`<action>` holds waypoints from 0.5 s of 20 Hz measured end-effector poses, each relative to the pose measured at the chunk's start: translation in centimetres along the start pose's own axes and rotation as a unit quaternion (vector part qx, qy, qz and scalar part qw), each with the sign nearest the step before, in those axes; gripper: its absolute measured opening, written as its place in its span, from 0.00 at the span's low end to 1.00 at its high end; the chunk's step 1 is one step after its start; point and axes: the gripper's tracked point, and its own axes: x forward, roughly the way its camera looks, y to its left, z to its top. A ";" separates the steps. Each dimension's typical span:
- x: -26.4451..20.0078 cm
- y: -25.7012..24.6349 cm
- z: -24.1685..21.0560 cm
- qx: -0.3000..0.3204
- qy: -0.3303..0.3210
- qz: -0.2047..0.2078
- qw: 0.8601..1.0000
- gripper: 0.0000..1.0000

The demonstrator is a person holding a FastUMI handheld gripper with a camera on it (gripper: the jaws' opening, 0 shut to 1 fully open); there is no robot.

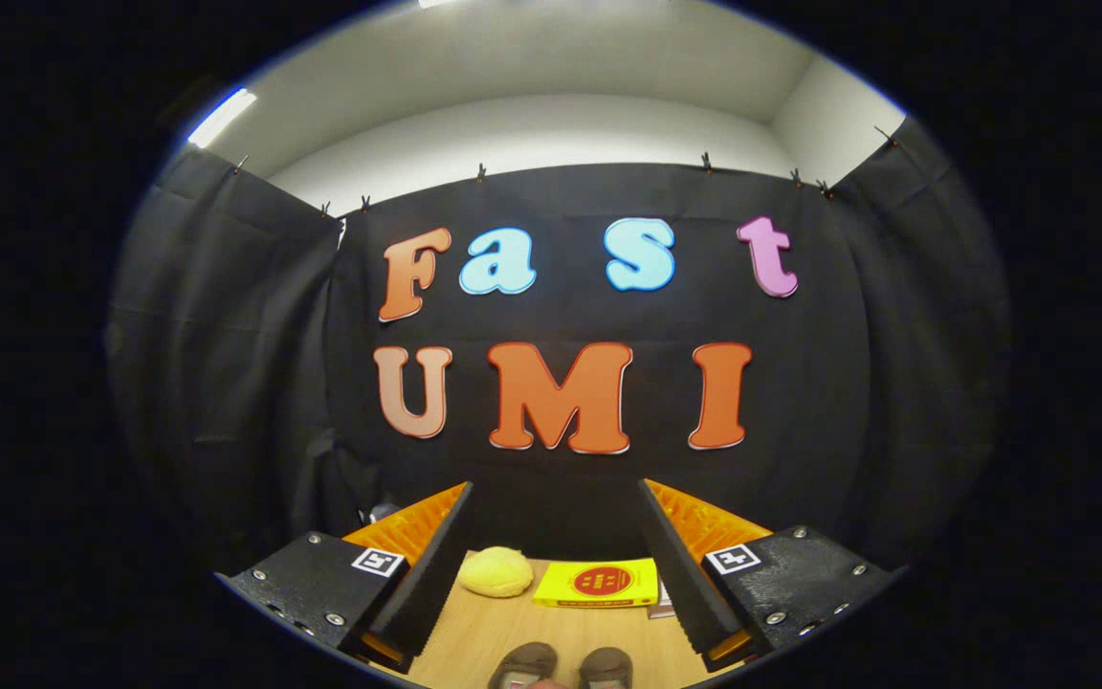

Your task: Open the storage box then place both shoes into the box .Put the left shoe in first, then the right shoe, with the right side of both shoes facing outward in a uniform manner.

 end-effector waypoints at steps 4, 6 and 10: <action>1.8 4.2 -5.3 0.049 0.068 0.066 0.994 0.99; 2.3 6.1 -8.2 0.072 0.108 0.095 0.987 0.99; 2.9 8.8 -15.0 0.114 0.199 0.125 0.965 0.99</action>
